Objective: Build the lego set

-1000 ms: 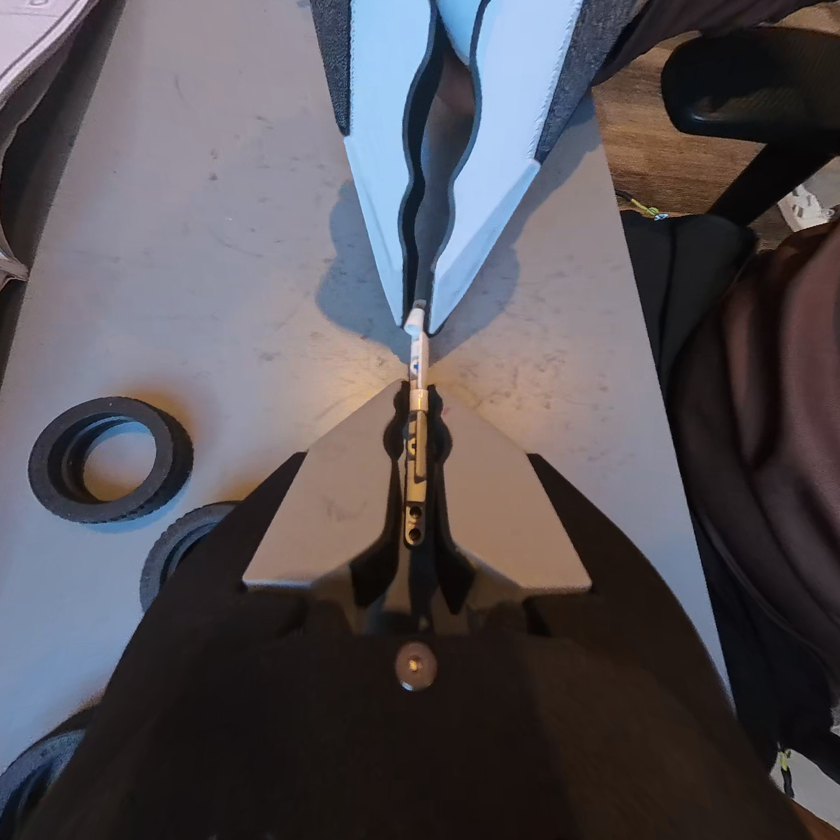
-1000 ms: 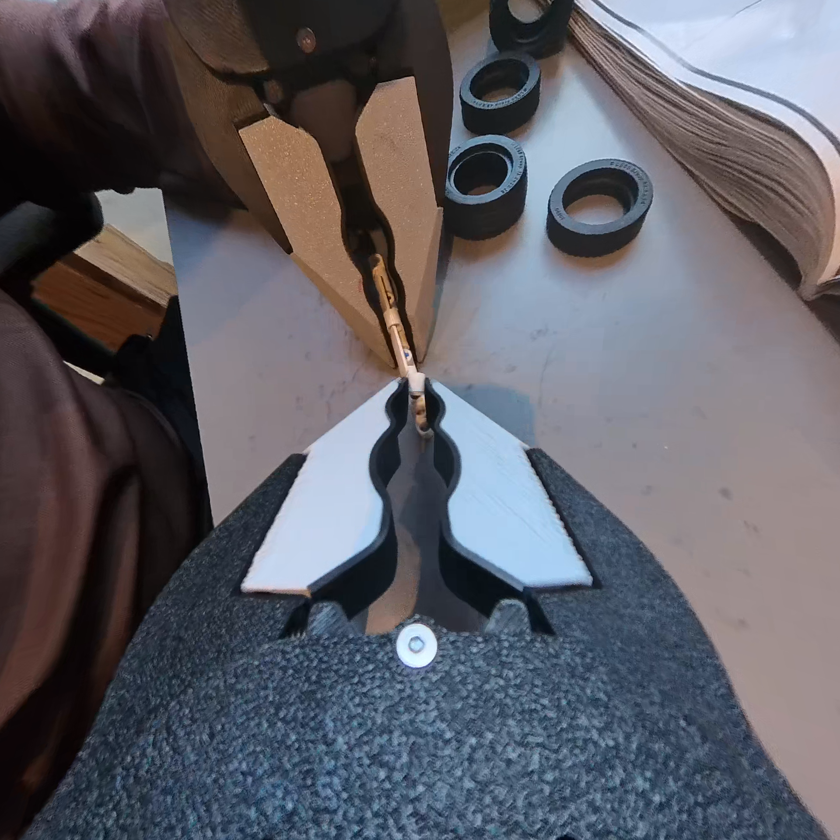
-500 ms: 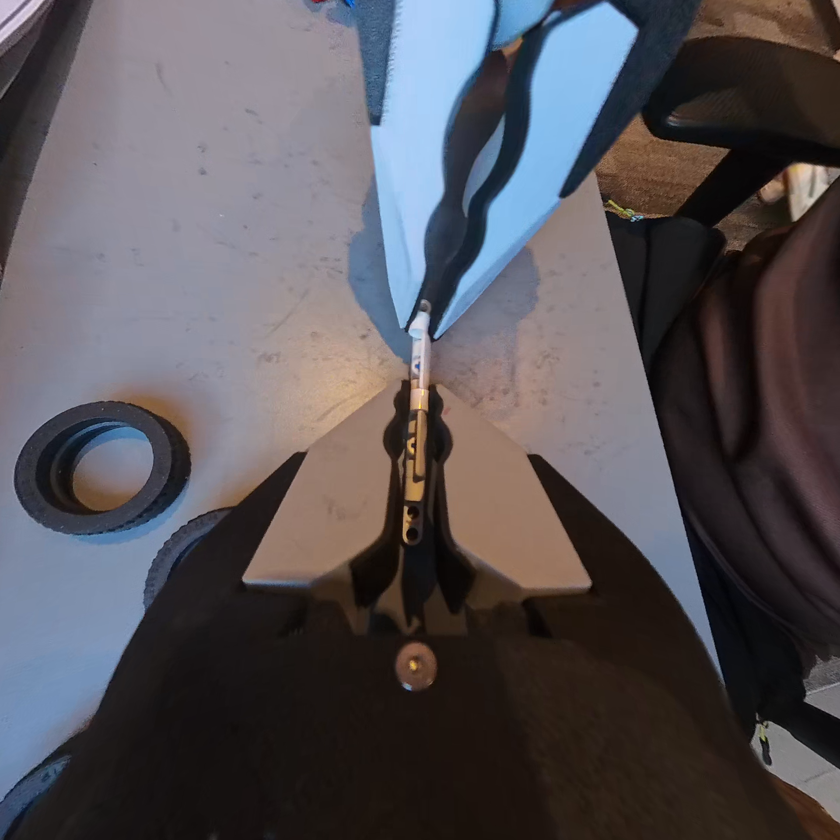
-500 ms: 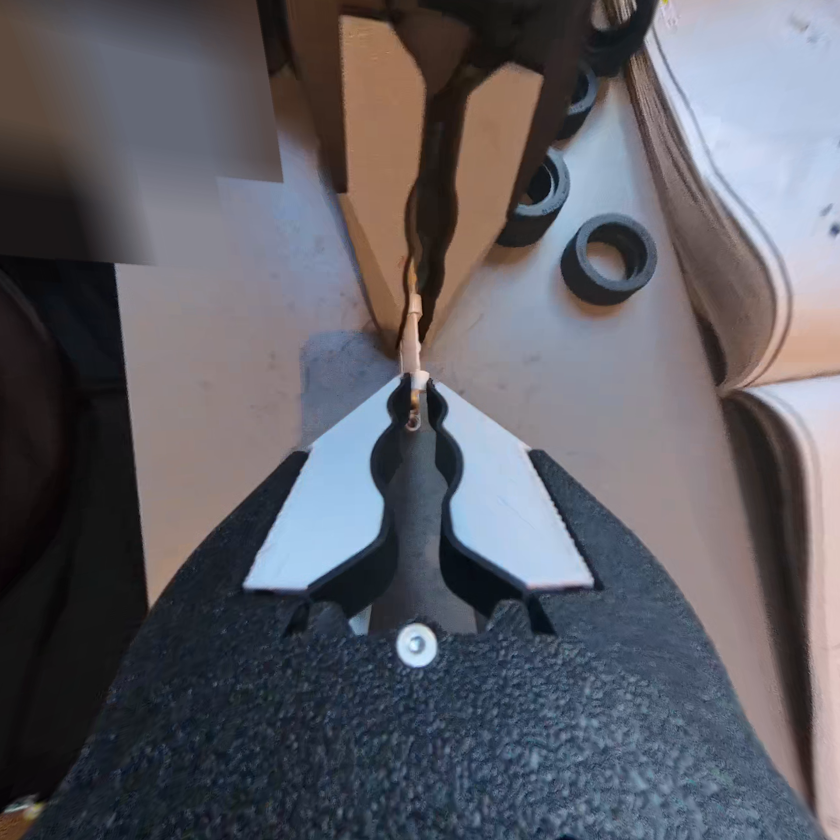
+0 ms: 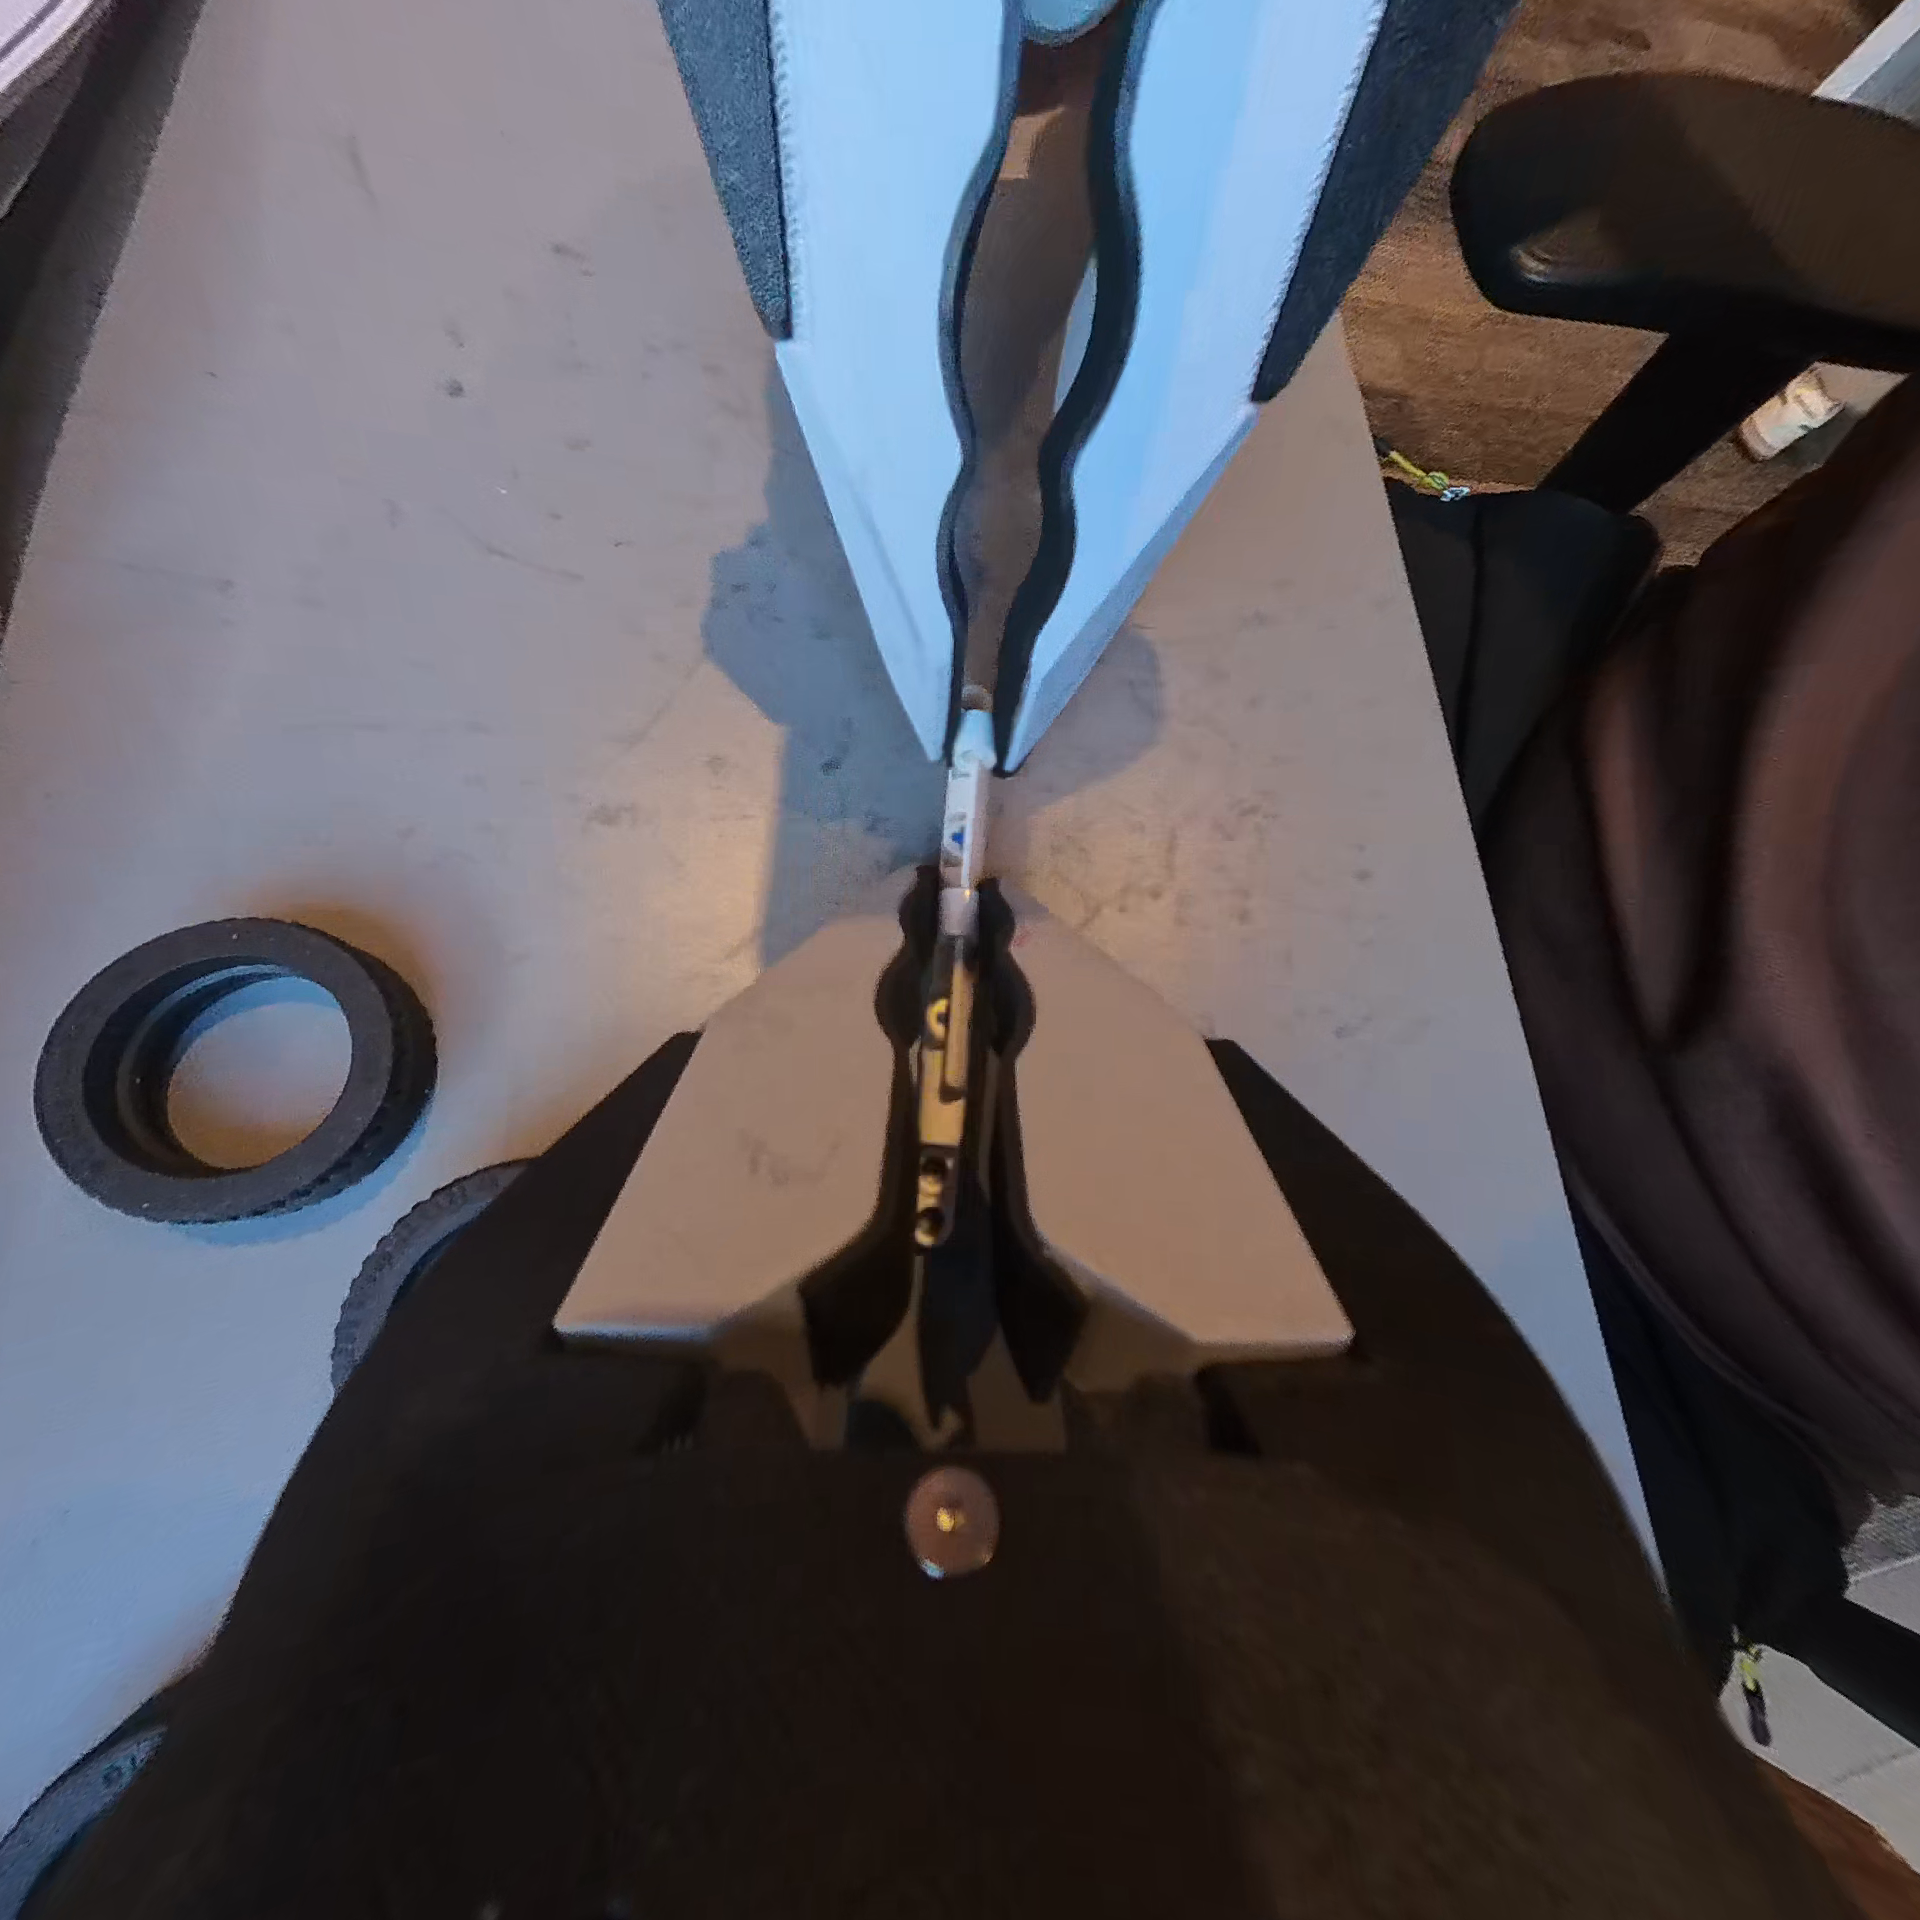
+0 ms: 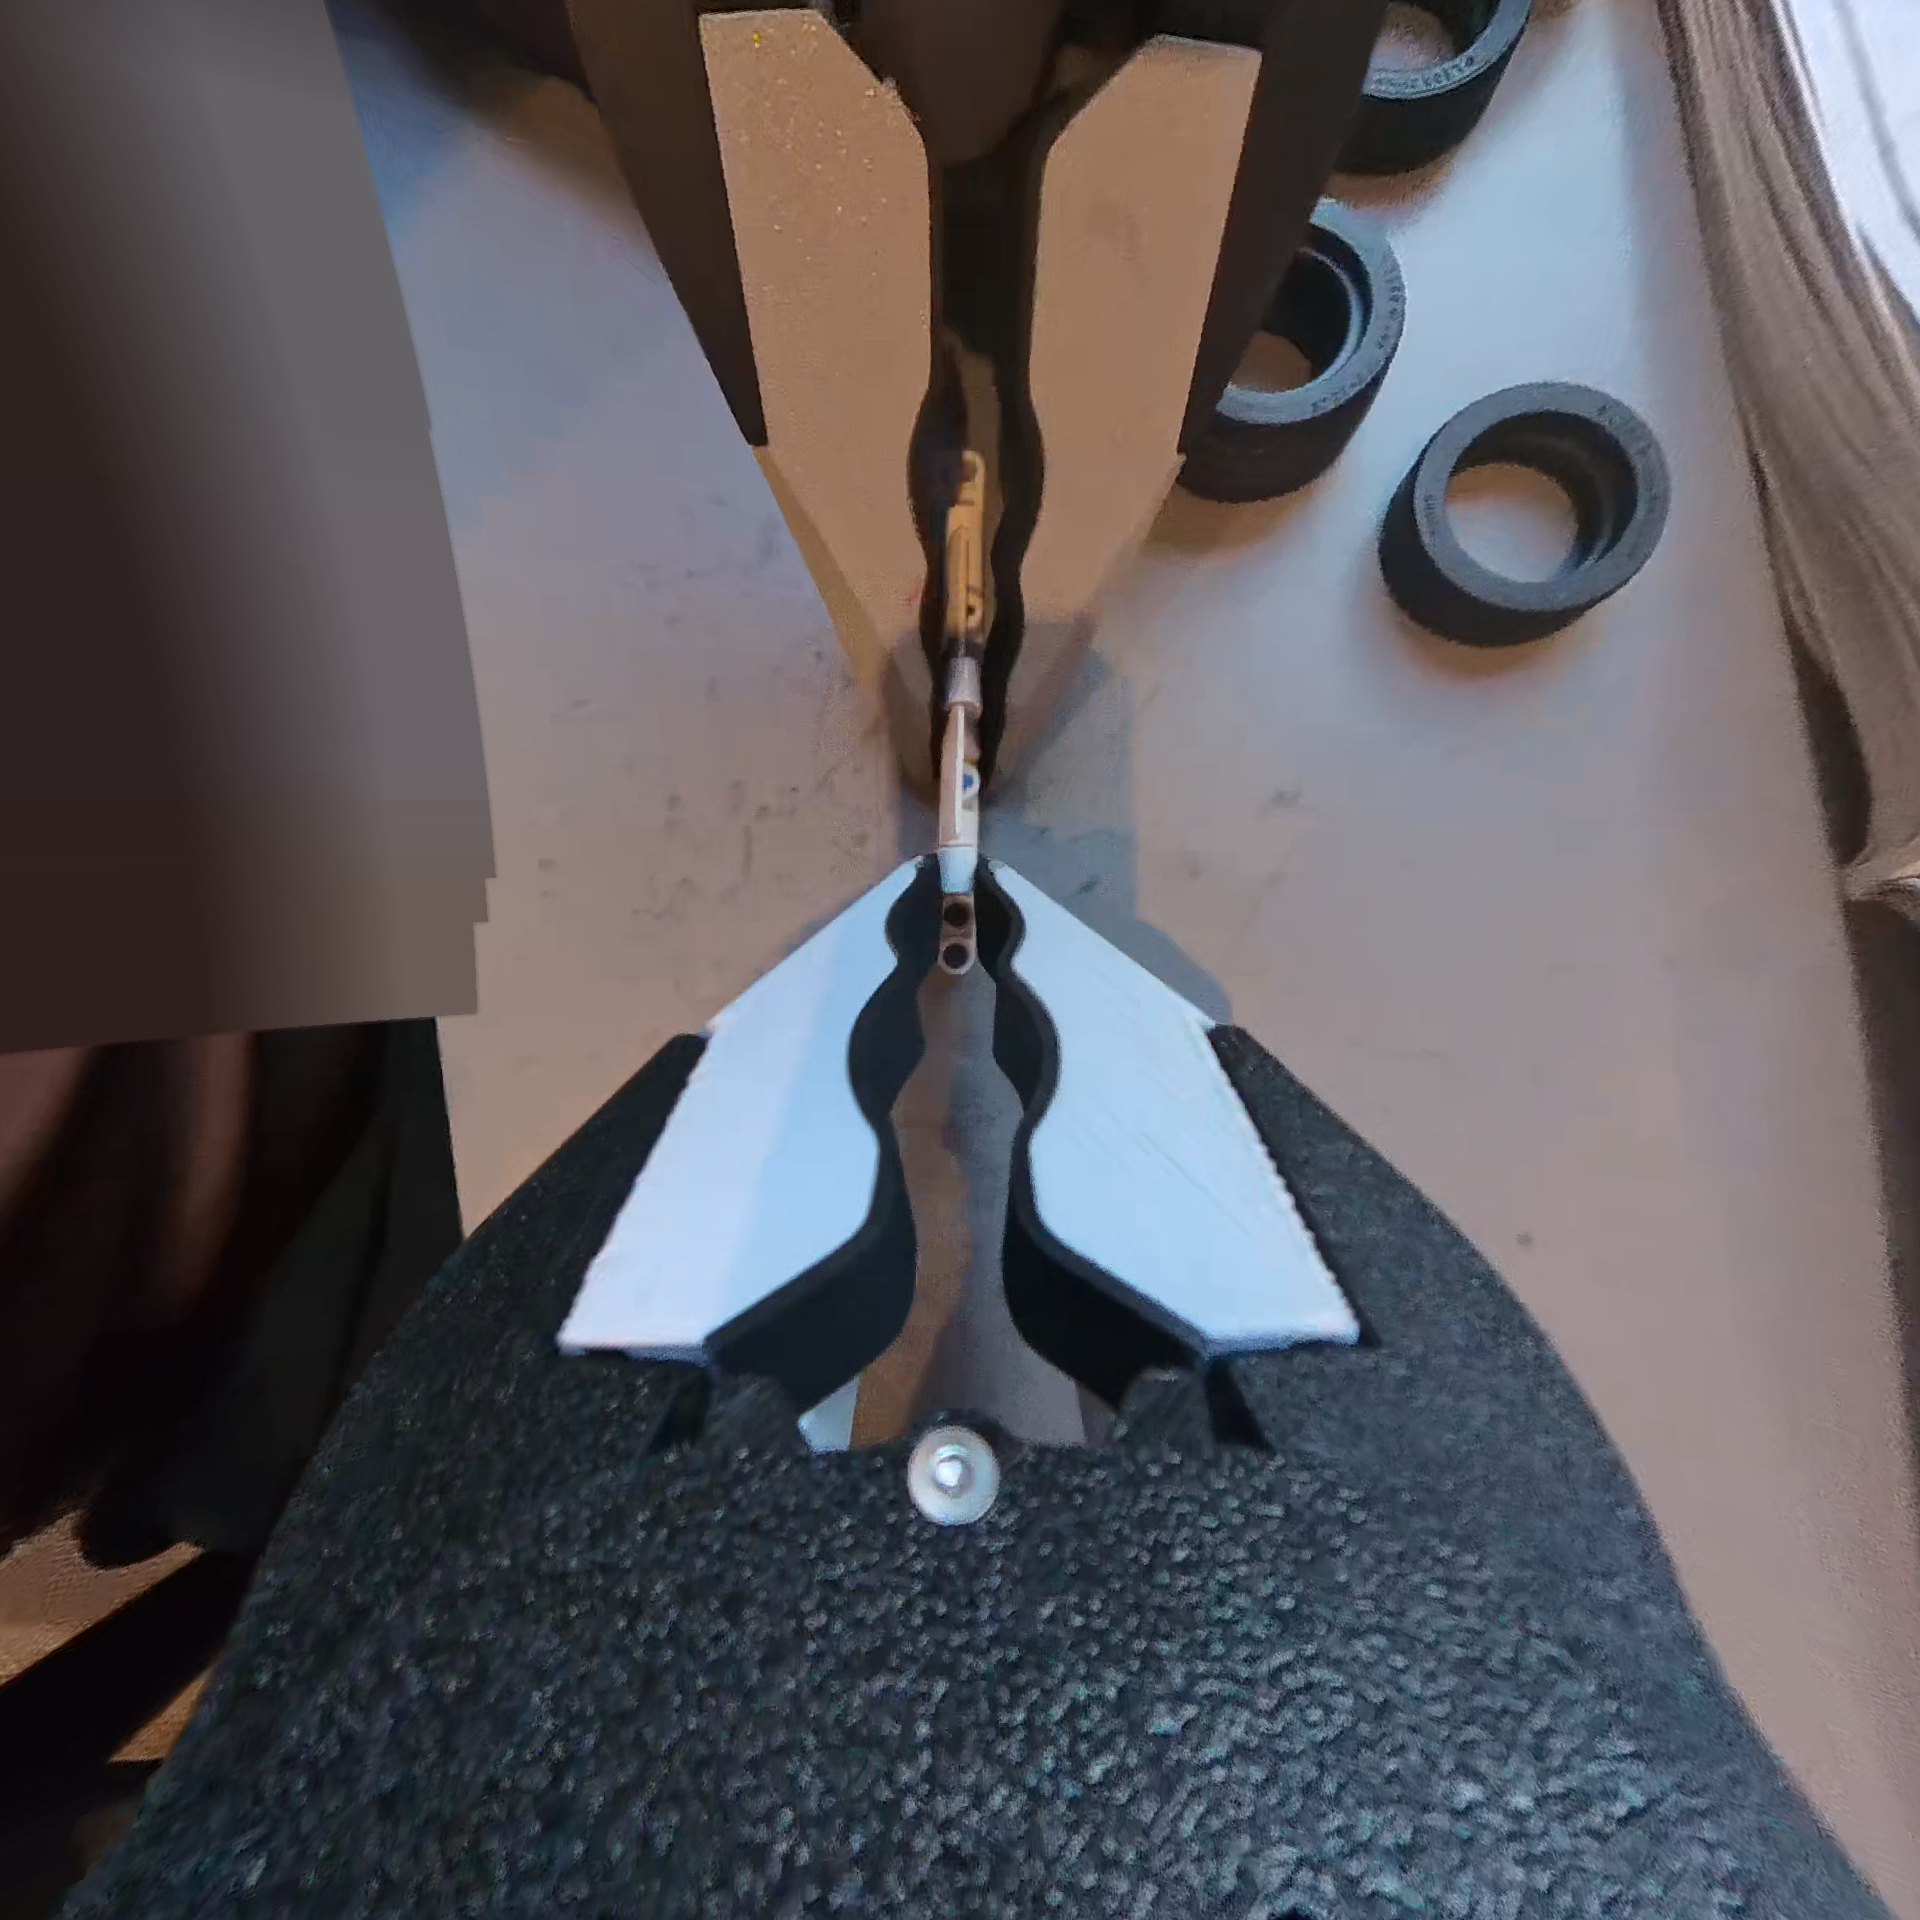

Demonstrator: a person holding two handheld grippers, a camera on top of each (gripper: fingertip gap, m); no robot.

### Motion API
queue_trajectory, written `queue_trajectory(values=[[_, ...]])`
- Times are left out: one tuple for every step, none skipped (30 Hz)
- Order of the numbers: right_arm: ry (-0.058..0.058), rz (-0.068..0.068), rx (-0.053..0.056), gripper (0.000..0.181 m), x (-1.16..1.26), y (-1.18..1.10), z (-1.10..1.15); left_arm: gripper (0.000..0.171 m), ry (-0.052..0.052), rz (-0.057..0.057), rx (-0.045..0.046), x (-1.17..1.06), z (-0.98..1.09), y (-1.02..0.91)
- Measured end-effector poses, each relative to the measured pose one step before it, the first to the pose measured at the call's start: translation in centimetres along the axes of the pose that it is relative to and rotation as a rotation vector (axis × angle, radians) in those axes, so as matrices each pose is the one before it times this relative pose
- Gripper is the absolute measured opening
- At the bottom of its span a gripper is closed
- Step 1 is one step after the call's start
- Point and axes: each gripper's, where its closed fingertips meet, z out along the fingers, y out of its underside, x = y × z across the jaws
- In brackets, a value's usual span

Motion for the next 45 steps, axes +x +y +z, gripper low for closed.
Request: queue_trajectory(values=[[-0.0129,0.0107,0.0035,0.007,-0.125,0.013,0.056,0.004,-0.0043,0.0053,-0.0008,-0.005,0.006,0.014],[-0.0048,-0.0051,-0.0115,0.007,-0.084,0.012,0.038,0.004,0.0012,-0.0018,-0.00057,0.001,-0.001,-0.004],[0.0053,-0.0268,-0.026,0.007,-0.076,0.009,0.039,0.005,0.0043,-0.0058,-0.00009,-0.015,-0.006,-0.001],[0.0074,-0.0331,-0.0354,0.007,-0.039,0.037,0.022,0.005,-0.0002,0.0006,-0.00003,0.006,0.003,0.001],[-0.0053,-0.021,-0.041,0.007,-0.019,0.075,0.005,0.005,-0.0062,0.007,-0.00039,-0.004,-0.001,0.001],[-0.0174,-0.0026,-0.0459,0.007,0.009,0.143,-0.002,0.005,-0.0043,0.0038,0.00029,-0.006,0.0,0.008],[-0.0136,0.0067,-0.057,0.006,0.06,0.306,0.024,0.005,0.0002,-0.0027,0.00083,-0.004,-0.008,-0.02],[-0.0123,0.0113,-0.0642,0.007,-0.035,0.483,0.118,0.005,-0.0026,-0.0051,0.00122,-0.034,0.031,-0.048],[-0.0149,0.028,-0.058,0.007,-0.084,0.256,0.083,0.005,-0.0065,0.0017,-0.0011,-0.011,0.072,-0.034],[0.0066,-0.0002,-0.0467,0.006,0.014,-0.078,-0.016,0.005,-0.0042,0.0014,0.0002,0.007,-0.002,-0.02],[0.0232,-0.031,-0.0223,0.006,0.099,-0.233,-0.069,0.004,-0.0048,0.0087,0.00795,0.017,-0.094,0.015],[-0.0085,0.0026,-0.0038,0.006,0.057,-0.088,-0.017,0.005,-0.0014,-0.01,-0.00438,-0.008,-0.04,0.124],[-0.0359,0.0438,0.0002,0.006,0.019,-0.008,-0.023,0.004,-0.0006,-0.009,0.00293,0.021,0.011,-0.055],[-0.0187,0.0218,-0.0018,0.006,0.039,-0.057,-0.049,0.004,0.0045,-0.0057,0.00785,0.029,-0.014,-0.066],[-0.0022,0.0014,-0.0045,0.006,0.033,-0.046,-0.053,0.003,0.0028,-0.0031,0.00793,0.04,-0.025,-0.057],[-0.0065,0.0136,-0.0036,0.006,0.021,-0.019,-0.054,0.003,0.0099,-0.0215,0.00294,0.007,-0.033,-0.01],[-0.0167,0.0285,-0.0026,0.006,-0.004,0.01,-0.027,0.003,0.0151,-0.0346,-0.00341,-0.022,-0.004,0.057],[-0.0278,0.0366,-0.0015,0.006,-0.046,-0.001,-0.057,0.004,0.01,-0.0166,-0.00417,0.035,0.028,0.044],[-0.0346,0.0389,0.0023,0.006,-0.096,-0.117,-0.135,0.004,-0.0094,0.0133,-0.00117,0.045,0.072,-0.008],[-0.0344,0.0357,0.0022,0.007,-0.067,-0.111,-0.178,0.004,-0.0212,0.0212,0.00152,0.038,0.136,-0.09],[-0.02,0.0241,0.0036,0.007,0.111,0.041,-0.095,0.005,-0.0293,0.01,0.00305,-0.126,0.124,-0.112],[-0.0073,0.0187,0.02,0.007,0.206,0.073,-0.069,0.005,-0.0247,0.0043,0.00393,-0.144,0.04,-0.085],[-0.0013,0.0182,0.0306,0.007,0.175,0.151,-0.036,0.005,-0.0124,0.008,0.00054,-0.022,0.015,-0.005],[-0.0034,0.0138,0.0428,0.007,-0.055,0.157,-0.005,0.005,-0.0054,0.0115,-0.0011,0.057,0.008,0.012],[-0.0091,0.0079,0.0587,0.007,-0.318,0.01,-0.054,0.005,-0.0067,0.009,-0.00033,0.015,0.005,-0.004],[-0.0011,0.0037,0.0646,0.007,-0.318,-0.066,-0.113,0.005,-0.0062,0.0056,-0.00045,0.002,0.01,0.008],[0.027,0.0024,0.0553,0.007,0.041,0.061,-0.158,0.005,-0.003,-0.0014,0.00083,0.003,0.006,-0.004],[0.0495,-0.0039,0.0398,0.007,0.353,0.245,-0.187,0.004,-0.0011,-0.0001,0.00009,0.02,0.014,-0.021],[0.046,-0.0135,0.0346,0.007,0.236,0.259,-0.18,0.004,0.0014,0.0071,-0.00164,0.059,0.031,-0.013],[0.0317,-0.0132,0.0371,0.007,-0.025,0.171,-0.165,0.004,0.0028,0.0116,-0.00182,0.067,0.052,-0.041],[0.0255,-0.0053,0.0384,0.007,-0.13,0.084,-0.201,0.004,-0.004,0.0128,-0.00145,-0.044,0.105,-0.098],[0.0226,-0.0036,0.0395,0.007,-0.185,0.014,-0.217,0.004,-0.0024,0.0167,-0.00148,-0.012,0.154,-0.154],[0.0197,-0.0068,0.0327,0.007,-0.197,0.083,-0.241,0.009,0.0029,0.0205,-0.00209,0.042,0.185,-0.194],[0.031,-0.0104,0.0174,0.007,0.104,0.257,-0.222,0.009,0.0229,0.033,-0.00883,0.422,0.166,-0.06],[0.0507,-0.0167,0.0092,0.007,0.577,0.291,-0.216,0.006,0.0234,0.0412,-0.01157,0.535,0.102,0.008],[0.0413,-0.0245,0.0102,0.007,0.6,0.151,-0.143,0.005,-0.006,0.034,-0.01317,0.077,0.012,0.05],[0.0076,-0.0258,0.0055,0.007,0.238,0.107,-0.017,0.005,-0.012,0.0202,-0.00892,-0.127,-0.017,0.031],[-0.0163,-0.0186,-0.0123,0.007,-0.043,0.258,0.135,0.005,0.0066,0.0067,-0.00482,0.015,-0.018,0.022],[-0.0172,-0.0156,-0.0294,0.007,-0.057,0.413,0.21,0.005,0.0203,0.004,-0.00574,0.171,-0.048,0.053],[0.0088,-0.0217,-0.022,0.007,0.266,0.289,0.162,0.005,0.0131,0.011,-0.0072,0.095,-0.078,0.099],[0.0115,-0.0251,-0.0068,0.007,0.235,0.088,0.053,0.005,-0.0008,0.0104,-0.00788,-0.102,-0.094,0.09],[-0.0058,-0.0114,-0.003,0.007,-0.037,0.03,-0.013,0.006,-0.0056,-0.0008,-0.00666,-0.187,-0.059,0.056],[-0.0099,0.0042,0.003,0.007,-0.099,-0.023,-0.078,0.008,-0.0013,-0.0103,-0.00179,-0.12,-0.011,0.001],[-0.0066,0.0096,0.0116,0.007,-0.088,-0.063,-0.111,0.011,0.007,-0.0093,0.00723,0.094,0.02,-0.074],[-0.0012,0.01,0.0131,0.007,-0.061,0.022,-0.104,0.013,0.0039,-0.0061,0.00993,0.123,0.032,-0.025]])
